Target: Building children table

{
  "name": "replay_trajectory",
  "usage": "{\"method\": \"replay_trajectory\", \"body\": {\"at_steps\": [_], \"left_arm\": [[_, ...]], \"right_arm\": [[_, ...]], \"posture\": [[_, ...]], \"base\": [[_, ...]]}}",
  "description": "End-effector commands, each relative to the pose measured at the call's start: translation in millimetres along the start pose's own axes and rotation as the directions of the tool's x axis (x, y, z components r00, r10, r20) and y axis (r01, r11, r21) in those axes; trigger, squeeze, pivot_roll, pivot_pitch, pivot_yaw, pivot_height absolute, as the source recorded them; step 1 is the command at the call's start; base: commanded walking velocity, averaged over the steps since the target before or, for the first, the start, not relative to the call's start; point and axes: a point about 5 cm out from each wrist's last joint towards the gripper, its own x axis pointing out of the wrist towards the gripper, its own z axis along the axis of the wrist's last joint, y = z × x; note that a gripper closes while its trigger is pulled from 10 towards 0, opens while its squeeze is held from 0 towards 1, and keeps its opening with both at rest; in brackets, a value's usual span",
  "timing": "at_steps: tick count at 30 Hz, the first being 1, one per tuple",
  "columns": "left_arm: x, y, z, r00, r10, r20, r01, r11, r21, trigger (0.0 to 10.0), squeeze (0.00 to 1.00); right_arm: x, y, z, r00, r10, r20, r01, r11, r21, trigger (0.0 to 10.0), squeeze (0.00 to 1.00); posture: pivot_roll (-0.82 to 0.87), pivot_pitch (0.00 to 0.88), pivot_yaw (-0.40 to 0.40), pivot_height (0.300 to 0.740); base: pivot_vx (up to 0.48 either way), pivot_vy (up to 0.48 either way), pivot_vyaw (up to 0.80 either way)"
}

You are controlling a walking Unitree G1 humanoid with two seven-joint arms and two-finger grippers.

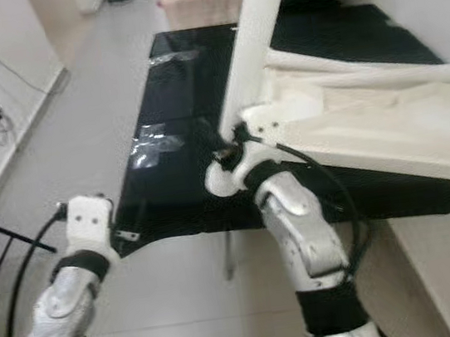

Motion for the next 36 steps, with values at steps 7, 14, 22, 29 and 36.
{"method": "replay_trajectory", "body": {"at_steps": [7, 14, 22, 29, 36], "left_arm": [[-2.5, -12.1, -4, 0.997, -0.081, 0.001, 0.081, 0.997, -0.007, 10.0, 0.00], [-3.1, -14.9, -6, 0.993, -0.118, -0.008, 0.118, 0.993, -0.022, 10.0, 0.00], [-2.7, -16.8, -7, 0.991, -0.132, -0.006, 0.132, 0.991, -0.020, 10.0, 0.00], [-2.4, -18.7, -7, 0.989, -0.147, -0.007, 0.147, 0.989, -0.008, 10.0, 0.00], [-7.1, -21.6, -10, 0.977, -0.209, -0.032, 0.208, 0.978, -0.020, 10.0, 0.00]], "right_arm": [[7.4, 1.5, 2, 1.000, -0.012, 0.000, 0.012, 1.000, -0.004, 10.0, 0.00], [9.0, 3.7, 1, 1.000, 0.000, -0.001, 0.000, 1.000, -0.010, 10.0, 0.00], [8.8, 4.2, -2, 1.000, -0.006, -0.008, 0.006, 1.000, -0.007, 10.0, 0.00], [9.7, 5.7, -2, 1.000, 0.022, -0.009, -0.022, 1.000, -0.012, 10.0, 0.00], [10.0, 10.9, -4, 0.996, 0.079, -0.026, -0.080, 0.996, -0.029, 10.0, 0.00]], "posture": [[-0.07, 0.075, 0.007, 0.740], [-0.07, 0.085, 0.006, 0.740], [-0.07, 0.082, 0.010, 0.740], [-0.07, 0.082, 0.011, 0.740], [-0.07, 0.090, 0.009, 0.740]], "base": [[0.313, 0.000, 0.00], [0.309, 0.000, 0.00], [0.324, 0.000, 0.00], [0.290, 0.000, 0.00], [0.000, -0.086, 0.00]]}}
